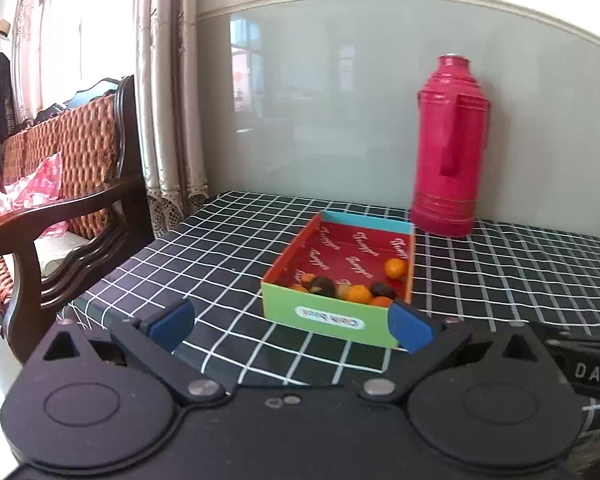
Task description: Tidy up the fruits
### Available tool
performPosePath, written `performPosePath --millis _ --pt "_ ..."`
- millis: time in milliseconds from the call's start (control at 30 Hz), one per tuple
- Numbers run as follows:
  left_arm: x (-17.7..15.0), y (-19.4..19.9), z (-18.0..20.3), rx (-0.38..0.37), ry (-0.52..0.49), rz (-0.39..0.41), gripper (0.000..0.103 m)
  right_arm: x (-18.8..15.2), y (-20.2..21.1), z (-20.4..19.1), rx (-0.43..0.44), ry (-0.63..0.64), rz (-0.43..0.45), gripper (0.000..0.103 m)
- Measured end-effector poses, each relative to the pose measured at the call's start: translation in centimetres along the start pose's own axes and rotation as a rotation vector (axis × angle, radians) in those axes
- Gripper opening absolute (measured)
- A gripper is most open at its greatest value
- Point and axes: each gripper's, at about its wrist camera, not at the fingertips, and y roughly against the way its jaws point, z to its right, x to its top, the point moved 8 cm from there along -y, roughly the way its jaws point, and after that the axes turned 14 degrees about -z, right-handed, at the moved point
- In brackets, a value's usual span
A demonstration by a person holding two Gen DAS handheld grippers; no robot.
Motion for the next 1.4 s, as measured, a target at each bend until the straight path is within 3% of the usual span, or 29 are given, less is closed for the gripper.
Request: performPosePath --millis 233,1400 --pt "0.1 2.7 0.2 -0.031 0.004 0.028 0.097 -0.2 3.0 -0.4 -0.005 -0.006 0.034 0.103" --pt "0.9 2.5 -0.3 -0.034 0.03 0.029 0.097 0.1 1.9 -1.3 0.007 0.014 0.032 0.103"
